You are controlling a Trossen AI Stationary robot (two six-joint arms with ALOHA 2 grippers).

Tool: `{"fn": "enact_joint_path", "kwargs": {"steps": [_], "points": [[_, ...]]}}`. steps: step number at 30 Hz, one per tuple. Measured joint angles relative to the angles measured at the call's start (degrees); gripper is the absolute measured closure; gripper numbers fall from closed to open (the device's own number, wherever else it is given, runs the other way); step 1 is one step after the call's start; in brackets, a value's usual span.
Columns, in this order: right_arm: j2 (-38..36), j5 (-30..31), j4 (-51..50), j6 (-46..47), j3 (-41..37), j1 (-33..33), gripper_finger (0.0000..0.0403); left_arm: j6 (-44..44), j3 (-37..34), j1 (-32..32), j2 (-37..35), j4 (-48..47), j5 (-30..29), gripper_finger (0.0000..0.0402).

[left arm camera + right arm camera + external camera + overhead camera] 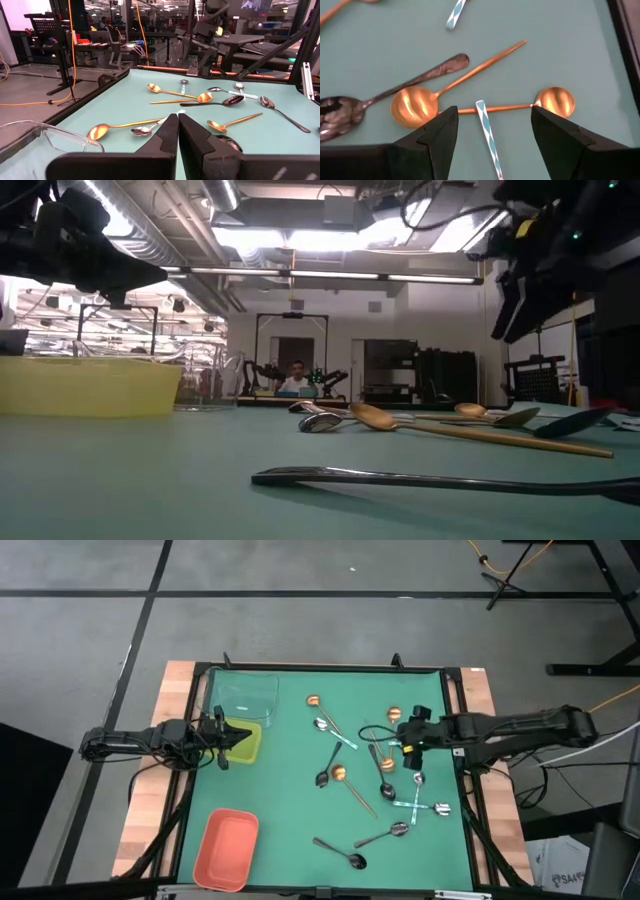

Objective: Sort silverware by color (type)
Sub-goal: Put the white spoon into the transparent bin

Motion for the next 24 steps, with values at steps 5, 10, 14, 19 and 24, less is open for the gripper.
{"fn": "enact_joint_path", "kwargs": {"steps": [5, 10, 14, 19, 24], "points": [[3.7, 0.0, 0.0, -0.1, 0.0, 0.0, 0.0162, 0.0, 0.0, 0.0, 0.0, 0.0, 0.0, 0.0396], [6.5, 0.0, 0.0, -0.4, 0.0, 0.0, 0.0162, 0.0, 0.0, 0.0, 0.0, 0.0, 0.0, 0.0396], [8.1, 0.0, 0.2, -1.6, 0.0, 0.0, 0.0162, 0.0, 0.0, 0.0, 0.0, 0.0, 0.0, 0.0396], [10.0, -0.1, 0.2, -1.8, 0.0, -0.4, 0.0162, -0.2, 0.0, 0.0, 0.0, 0.0, 0.0, 0.0396], [13.2, -0.5, 0.3, -3.2, 0.0, -3.9, 0.0162, -0.2, 0.0, 0.0, 0.0, 0.0, 0.0, 0.0396]]}}
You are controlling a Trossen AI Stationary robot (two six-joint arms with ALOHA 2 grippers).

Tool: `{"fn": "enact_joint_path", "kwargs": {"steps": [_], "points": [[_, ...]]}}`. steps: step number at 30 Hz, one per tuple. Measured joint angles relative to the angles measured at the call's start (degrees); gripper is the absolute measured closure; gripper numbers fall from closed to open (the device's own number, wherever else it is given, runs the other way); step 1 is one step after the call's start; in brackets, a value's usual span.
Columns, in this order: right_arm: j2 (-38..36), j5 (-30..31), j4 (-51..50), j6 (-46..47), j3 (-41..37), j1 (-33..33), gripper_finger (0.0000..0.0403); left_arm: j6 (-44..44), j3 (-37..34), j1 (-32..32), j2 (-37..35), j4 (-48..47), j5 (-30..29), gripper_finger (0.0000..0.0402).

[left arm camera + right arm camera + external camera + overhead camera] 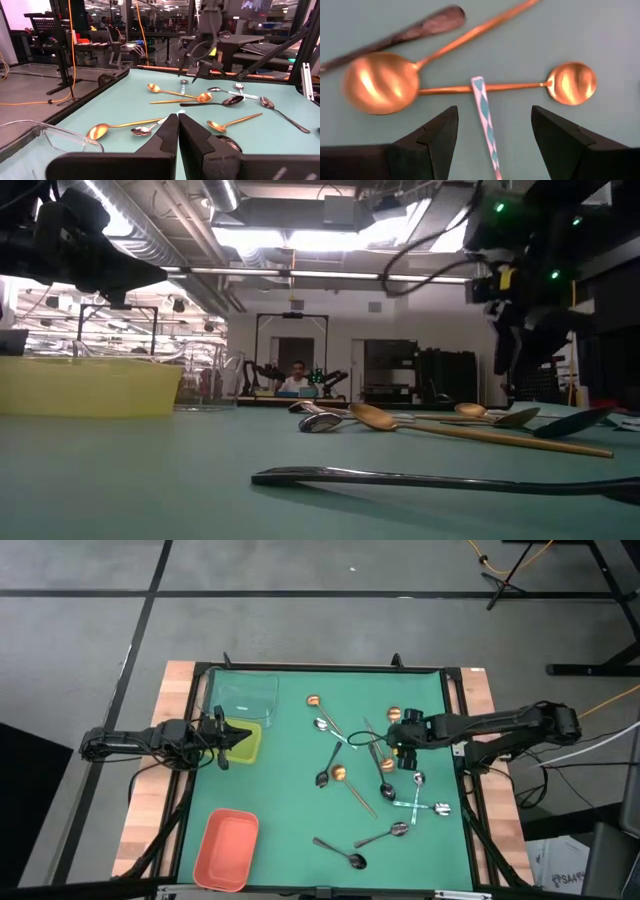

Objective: Sort silverware by color (type)
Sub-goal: Put the white spoon into the transparent bin

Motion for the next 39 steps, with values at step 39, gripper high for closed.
{"fn": "enact_joint_path", "kwargs": {"steps": [39], "points": [[13.2, -10.0, 1.0, -9.0, 0.1, -8.0, 0.0162, -0.4, 0.0, 0.0, 0.0, 0.0, 0.0, 0.0396]]}}
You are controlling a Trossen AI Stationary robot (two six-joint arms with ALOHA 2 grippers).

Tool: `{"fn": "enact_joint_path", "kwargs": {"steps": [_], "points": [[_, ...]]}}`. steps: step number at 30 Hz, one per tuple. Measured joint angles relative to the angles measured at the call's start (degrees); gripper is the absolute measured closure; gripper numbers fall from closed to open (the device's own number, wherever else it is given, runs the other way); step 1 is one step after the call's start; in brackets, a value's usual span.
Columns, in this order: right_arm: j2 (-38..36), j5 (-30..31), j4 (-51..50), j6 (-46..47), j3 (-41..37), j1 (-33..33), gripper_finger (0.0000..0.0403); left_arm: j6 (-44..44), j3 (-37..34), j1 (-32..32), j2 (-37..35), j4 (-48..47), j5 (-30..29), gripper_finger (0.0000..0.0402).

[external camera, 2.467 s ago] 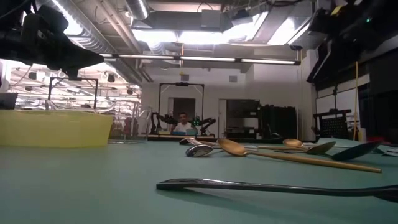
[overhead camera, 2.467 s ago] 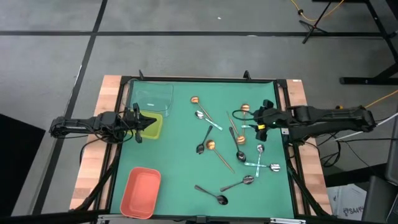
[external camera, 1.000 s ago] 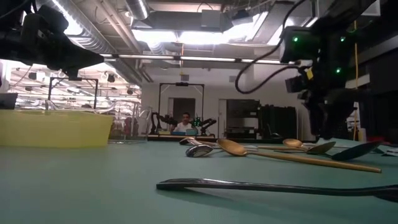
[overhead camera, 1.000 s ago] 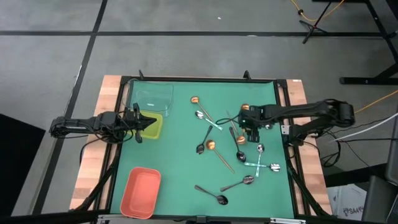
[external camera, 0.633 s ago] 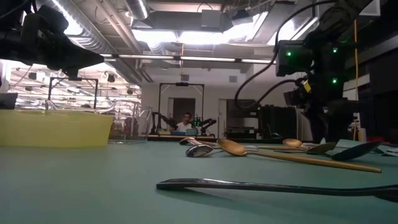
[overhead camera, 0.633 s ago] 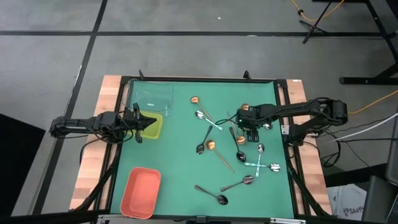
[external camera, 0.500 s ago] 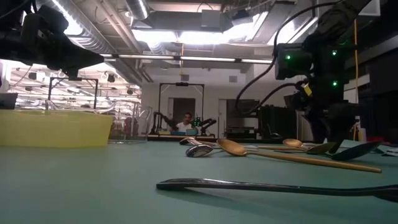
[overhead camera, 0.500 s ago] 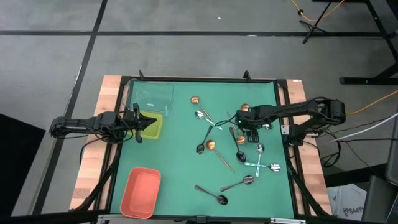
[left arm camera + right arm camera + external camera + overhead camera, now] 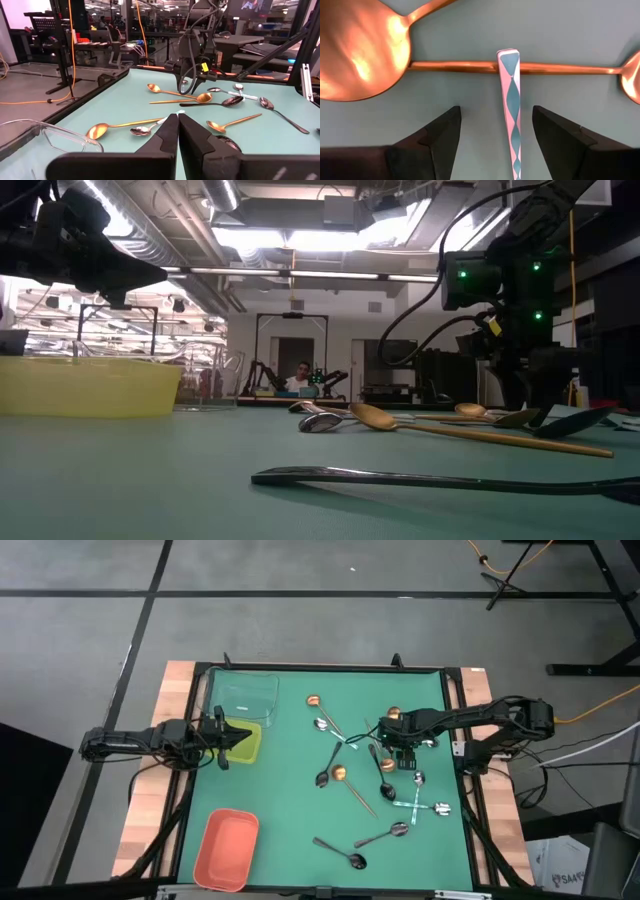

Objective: Sort silverware by color (type)
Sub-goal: Put the white spoon into the transparent bin

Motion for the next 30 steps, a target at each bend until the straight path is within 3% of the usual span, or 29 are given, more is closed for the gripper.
{"fn": "enact_joint_path", "kwargs": {"steps": [20, 30], "points": [[0.0, 0.4, 0.2, 0.2, 0.0, 0.1, 0.0166, 0.0, 0.0, 0.0, 0.0, 0.0, 0.0, 0.0396], [0.0, -0.7, 0.3, 0.2, -0.1, 0.1, 0.0241, 0.1, 0.0, 0.0, 0.0, 0.0, 0.0, 0.0396]]}}
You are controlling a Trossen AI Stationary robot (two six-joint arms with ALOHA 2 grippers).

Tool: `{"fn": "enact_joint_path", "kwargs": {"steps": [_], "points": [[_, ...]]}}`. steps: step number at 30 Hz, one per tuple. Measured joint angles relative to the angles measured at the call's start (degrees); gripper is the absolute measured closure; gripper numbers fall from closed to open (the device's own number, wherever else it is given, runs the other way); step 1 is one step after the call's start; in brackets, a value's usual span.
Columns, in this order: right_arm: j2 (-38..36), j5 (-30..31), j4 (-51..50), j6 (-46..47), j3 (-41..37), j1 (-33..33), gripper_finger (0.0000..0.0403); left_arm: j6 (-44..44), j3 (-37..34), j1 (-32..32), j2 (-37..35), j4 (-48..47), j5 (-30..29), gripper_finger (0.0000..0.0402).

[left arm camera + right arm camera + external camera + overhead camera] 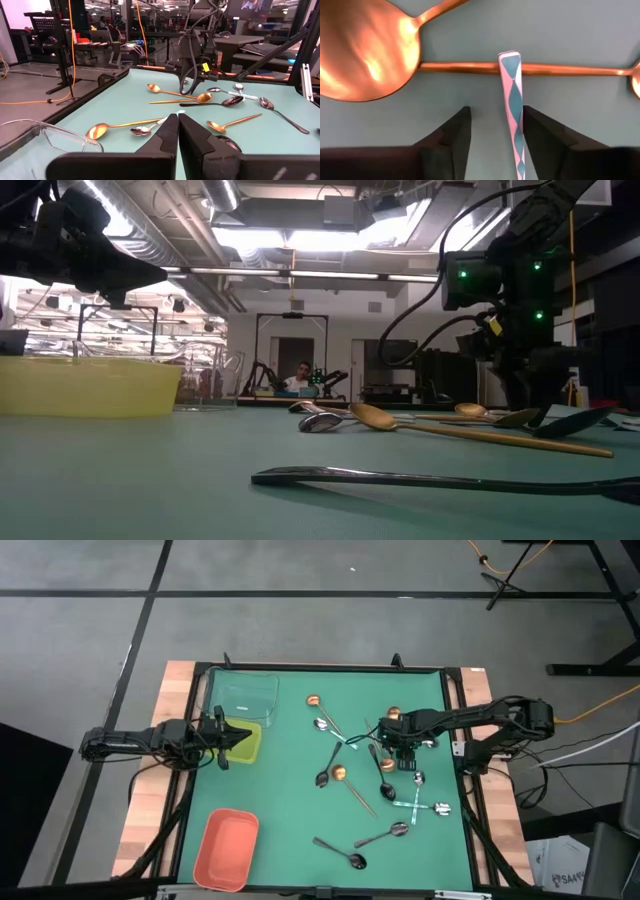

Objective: Sort silverware by color (type)
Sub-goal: Put the white spoon into the transparent bin

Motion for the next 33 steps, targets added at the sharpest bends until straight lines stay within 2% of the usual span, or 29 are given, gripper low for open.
{"fn": "enact_joint_path", "kwargs": {"steps": [24, 33], "points": [[0.0, 2.4, 0.2, 0.0, 0.0, -0.1, 0.0394, 0.1, 0.0, 0.0, 0.0, 0.0, 0.0, 0.0396], [0.0, 2.4, 0.1, 0.0, 0.0, -0.1, 0.0389, 0.1, 0.0, 0.0, 0.0, 0.0, 0.0, 0.0396]]}}
